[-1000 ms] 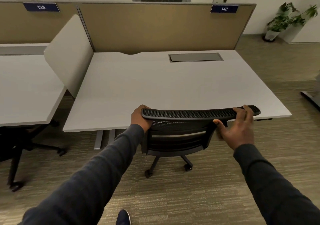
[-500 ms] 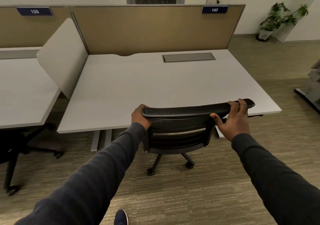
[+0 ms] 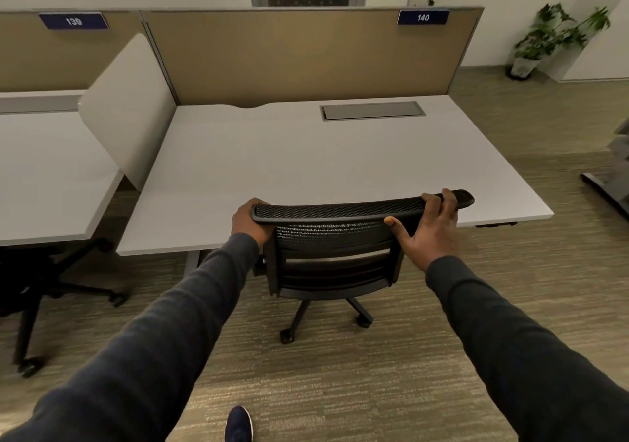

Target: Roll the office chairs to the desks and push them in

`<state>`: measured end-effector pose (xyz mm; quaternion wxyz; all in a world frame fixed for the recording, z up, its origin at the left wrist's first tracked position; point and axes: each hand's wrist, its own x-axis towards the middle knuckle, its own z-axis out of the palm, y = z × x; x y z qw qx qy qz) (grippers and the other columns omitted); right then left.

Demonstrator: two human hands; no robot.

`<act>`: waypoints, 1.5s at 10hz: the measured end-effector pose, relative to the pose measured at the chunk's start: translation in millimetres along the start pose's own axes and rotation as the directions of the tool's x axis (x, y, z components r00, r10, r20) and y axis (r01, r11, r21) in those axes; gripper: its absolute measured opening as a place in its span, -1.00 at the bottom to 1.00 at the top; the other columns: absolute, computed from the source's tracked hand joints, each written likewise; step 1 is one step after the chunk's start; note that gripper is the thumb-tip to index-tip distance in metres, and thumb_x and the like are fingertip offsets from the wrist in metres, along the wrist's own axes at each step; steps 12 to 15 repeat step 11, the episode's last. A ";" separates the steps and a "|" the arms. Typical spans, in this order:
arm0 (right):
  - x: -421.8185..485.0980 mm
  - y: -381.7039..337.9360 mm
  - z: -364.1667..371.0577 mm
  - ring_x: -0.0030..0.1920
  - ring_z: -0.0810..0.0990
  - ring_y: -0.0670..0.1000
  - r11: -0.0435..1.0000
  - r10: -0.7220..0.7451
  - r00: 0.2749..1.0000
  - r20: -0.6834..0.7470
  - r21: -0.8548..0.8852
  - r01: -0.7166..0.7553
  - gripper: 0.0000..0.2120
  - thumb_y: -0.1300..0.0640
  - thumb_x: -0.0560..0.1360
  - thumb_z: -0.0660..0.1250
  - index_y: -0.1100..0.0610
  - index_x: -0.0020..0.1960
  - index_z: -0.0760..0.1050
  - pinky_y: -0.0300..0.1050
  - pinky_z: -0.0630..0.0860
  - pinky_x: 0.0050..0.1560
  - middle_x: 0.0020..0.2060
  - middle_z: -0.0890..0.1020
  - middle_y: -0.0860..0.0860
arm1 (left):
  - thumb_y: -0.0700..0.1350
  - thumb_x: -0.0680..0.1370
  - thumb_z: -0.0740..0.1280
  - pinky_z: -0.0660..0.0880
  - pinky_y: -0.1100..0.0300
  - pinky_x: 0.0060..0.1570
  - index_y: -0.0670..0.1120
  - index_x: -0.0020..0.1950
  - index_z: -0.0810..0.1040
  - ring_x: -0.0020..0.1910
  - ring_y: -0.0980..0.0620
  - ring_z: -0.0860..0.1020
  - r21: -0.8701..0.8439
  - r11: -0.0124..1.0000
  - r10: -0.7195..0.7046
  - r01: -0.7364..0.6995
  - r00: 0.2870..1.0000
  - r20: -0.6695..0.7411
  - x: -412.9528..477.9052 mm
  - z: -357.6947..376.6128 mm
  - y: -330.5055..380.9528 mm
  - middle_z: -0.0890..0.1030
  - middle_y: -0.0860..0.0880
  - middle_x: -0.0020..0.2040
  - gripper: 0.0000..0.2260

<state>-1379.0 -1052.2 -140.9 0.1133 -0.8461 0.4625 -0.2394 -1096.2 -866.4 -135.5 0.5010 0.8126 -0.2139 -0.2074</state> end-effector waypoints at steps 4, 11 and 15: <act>-6.4 -5.6 -4.0 0.49 0.14 0.42 0.994 0.082 0.995 0.061 -0.074 -0.078 0.00 -0.67 0.33 -0.07 0.08 0.45 0.15 0.37 0.42 0.33 0.54 0.02 0.20 | -0.29 0.51 0.38 0.44 0.23 -0.14 -0.11 -0.04 0.56 -0.12 -0.02 0.54 0.012 1.000 0.003 -0.003 0.999 0.035 2.8 -0.7 -3.3 0.59 0.00 -0.17 -0.89; -150.5 -198.0 135.9 0.60 -0.20 0.30 0.981 -0.185 0.970 0.160 -0.034 0.192 -0.09 -0.42 0.53 0.06 0.04 0.65 -0.19 0.39 0.04 0.51 0.61 -0.25 0.19 | 0.05 0.55 0.35 0.42 -0.05 0.35 -0.03 0.47 0.31 0.34 -0.08 0.43 0.570 0.802 0.035 -0.181 0.966 0.257 -10.7 -145.1 -146.3 0.38 -0.08 0.42 -0.48; -150.5 -198.0 135.9 0.60 -0.20 0.30 0.981 -0.185 0.970 0.160 -0.034 0.192 -0.09 -0.42 0.53 0.06 0.04 0.65 -0.19 0.39 0.04 0.51 0.61 -0.25 0.19 | 0.05 0.55 0.35 0.42 -0.05 0.35 -0.03 0.47 0.31 0.34 -0.08 0.43 0.570 0.802 0.035 -0.181 0.966 0.257 -10.7 -145.1 -146.3 0.38 -0.08 0.42 -0.48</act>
